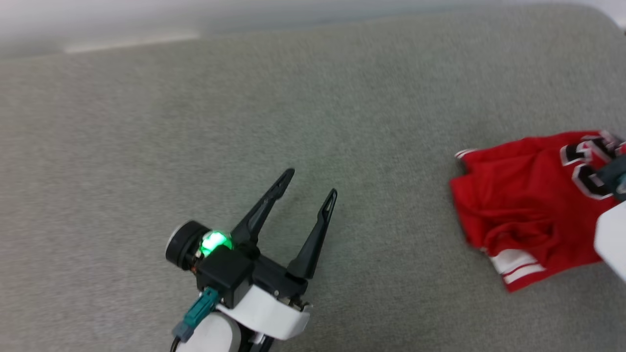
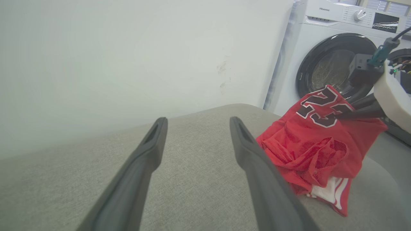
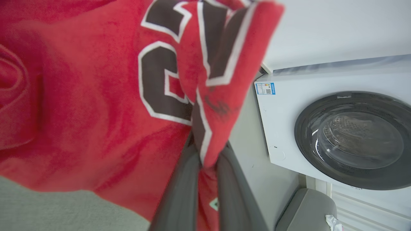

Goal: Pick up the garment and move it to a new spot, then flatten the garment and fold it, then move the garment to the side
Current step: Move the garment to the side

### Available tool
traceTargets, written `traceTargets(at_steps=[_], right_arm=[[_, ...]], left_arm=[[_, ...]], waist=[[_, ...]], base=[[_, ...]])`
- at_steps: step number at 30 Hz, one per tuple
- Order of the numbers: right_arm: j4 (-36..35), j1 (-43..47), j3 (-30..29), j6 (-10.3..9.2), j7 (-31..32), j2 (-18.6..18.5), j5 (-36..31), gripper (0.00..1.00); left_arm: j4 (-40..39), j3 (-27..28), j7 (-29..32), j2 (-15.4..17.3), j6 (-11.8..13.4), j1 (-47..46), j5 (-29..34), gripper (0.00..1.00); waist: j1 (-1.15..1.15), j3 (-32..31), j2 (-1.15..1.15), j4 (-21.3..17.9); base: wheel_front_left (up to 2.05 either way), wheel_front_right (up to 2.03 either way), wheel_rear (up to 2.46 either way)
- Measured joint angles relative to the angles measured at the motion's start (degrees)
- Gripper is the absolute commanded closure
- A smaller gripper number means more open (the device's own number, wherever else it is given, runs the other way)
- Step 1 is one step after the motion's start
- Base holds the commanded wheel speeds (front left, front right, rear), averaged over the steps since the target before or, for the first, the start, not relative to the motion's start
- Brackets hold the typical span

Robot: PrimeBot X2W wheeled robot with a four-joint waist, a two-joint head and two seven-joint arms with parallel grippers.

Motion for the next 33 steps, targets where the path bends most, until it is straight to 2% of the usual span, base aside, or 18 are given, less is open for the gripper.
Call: traceTargets(at_steps=[5, 9, 14, 20, 24, 30, 31, 32, 33], right_arm=[[5.56, -1.40, -4.97, 0.00, -3.42, -1.81, -0.73, 1.00], [11.22, -3.18, -8.66, 0.00, -8.68, -2.41, -1.49, 1.00], [19.19, -6.58, -13.91, 0.00, -14.65, -0.62, -3.58, 1.00], [28.60, -10.72, -21.28, 0.00, -21.18, 0.65, -7.25, 1.00], [33.71, -13.67, -24.07, 0.01, -24.17, 0.89, -10.46, 1.00], [38.33, -16.44, -26.83, 0.01, -26.06, 3.56, -13.35, 1.00], [38.65, -16.59, -27.08, 0.01, -26.32, 3.92, -13.85, 0.57], [38.79, -16.63, -27.21, 0.00, -26.54, 4.16, -14.34, 0.00], [38.93, -16.78, -27.48, 0.00, -26.53, 4.47, -14.64, 0.00]], left_arm=[[-0.83, -1.69, 0.01, 1.92, 0.00, -4.07, 0.34, 0.00], [-1.41, -2.59, 0.01, 3.58, 0.00, -6.54, 0.42, 0.00], [-2.24, -2.61, 0.01, 5.81, 0.00, -8.71, 0.49, 0.00], [-3.52, -1.48, 0.01, 7.43, 0.00, -10.07, 0.99, 0.00], [-3.98, -1.02, 0.01, 7.93, 0.00, -10.71, 1.02, 0.00], [-3.85, -1.01, 0.01, 7.80, 0.00, -10.81, 1.07, 0.00], [-3.67, -1.01, 0.01, 7.70, 0.00, -10.81, 1.08, 0.00], [-3.45, -1.01, 0.01, 7.61, 0.00, -10.81, 1.10, 0.00], [-3.31, -0.96, 0.01, 7.38, 0.00, -10.81, 1.10, 0.00]], waist=[[0.00, 5.53, 0.00, -2.85], [0.00, 9.95, 0.00, -4.53], [0.00, 15.01, 0.00, -5.64], [0.01, 19.59, 0.00, -5.24], [0.01, 21.54, 0.00, -4.24], [0.00, 21.98, 0.00, -3.07], [0.00, 21.70, 0.00, -3.01], [0.00, 21.35, 0.00, -2.96], [0.00, 20.92, 0.00, -2.93]], base=[[0.00, 0.00, 0.00], [0.00, 0.00, 0.00], [0.00, 0.00, 0.00], [0.00, 0.00, 0.00], [0.00, 0.00, 0.00], [0.00, 0.00, 0.00], [0.00, 0.00, 0.00], [0.00, 0.00, 0.00], [0.00, 0.00, 0.00]])
